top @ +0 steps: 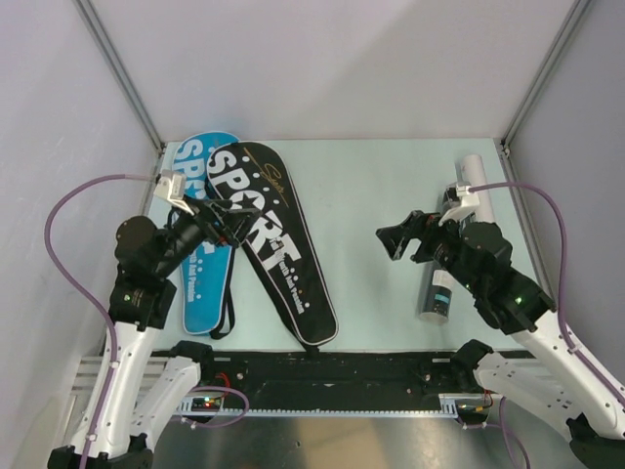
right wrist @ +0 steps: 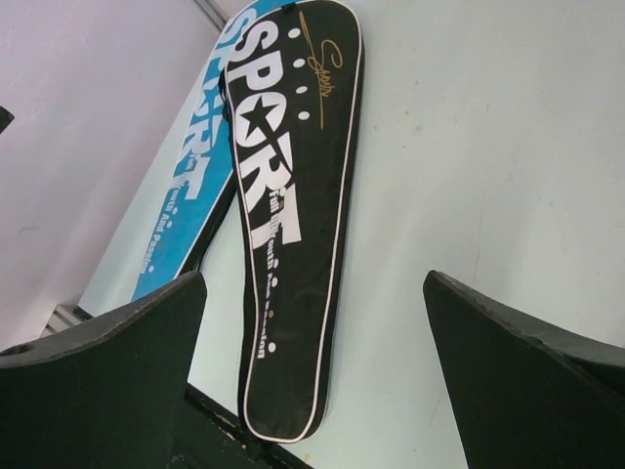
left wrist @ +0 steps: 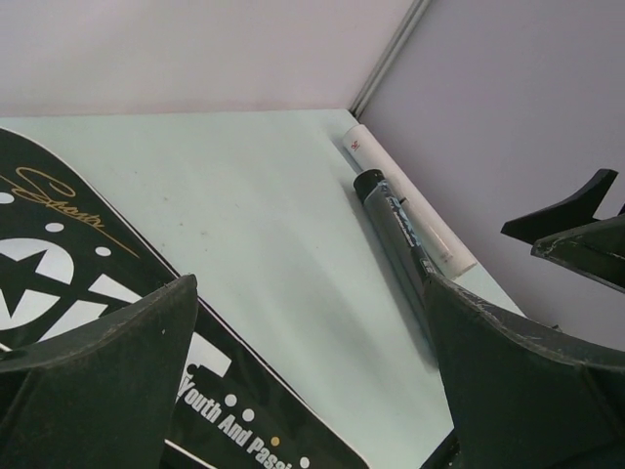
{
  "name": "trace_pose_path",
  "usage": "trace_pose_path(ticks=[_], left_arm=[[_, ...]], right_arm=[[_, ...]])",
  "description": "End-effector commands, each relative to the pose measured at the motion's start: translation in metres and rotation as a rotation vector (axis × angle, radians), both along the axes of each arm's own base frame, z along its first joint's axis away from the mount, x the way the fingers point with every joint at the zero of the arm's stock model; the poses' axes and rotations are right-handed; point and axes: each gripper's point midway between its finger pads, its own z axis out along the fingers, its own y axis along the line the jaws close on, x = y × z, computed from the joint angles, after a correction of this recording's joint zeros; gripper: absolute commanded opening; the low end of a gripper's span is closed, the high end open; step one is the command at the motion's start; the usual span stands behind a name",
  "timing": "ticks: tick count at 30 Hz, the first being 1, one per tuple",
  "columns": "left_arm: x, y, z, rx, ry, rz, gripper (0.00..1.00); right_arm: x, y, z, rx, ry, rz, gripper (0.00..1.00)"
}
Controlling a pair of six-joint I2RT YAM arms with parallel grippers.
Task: Pack up the badminton gear
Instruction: Reset both arms
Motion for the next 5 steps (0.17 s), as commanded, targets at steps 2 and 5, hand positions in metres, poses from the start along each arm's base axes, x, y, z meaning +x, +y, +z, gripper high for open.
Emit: trace_pose_path(ticks=[2, 5], left_arm=[[-0.0050, -0.0010, 0.0089, 0.018, -0.049, -0.012, 1.00], [-0.0050, -0.0005, 0.0095, 0.019, -0.050, -0.010, 1.00]], right_arm=[[-0.0006, -0.0082, 0.0134, 0.027, -0.005, -0.042, 0.99], [-0.0011, -0.0088, 0.0127, 0.029, 0.000, -0.044, 0.99]])
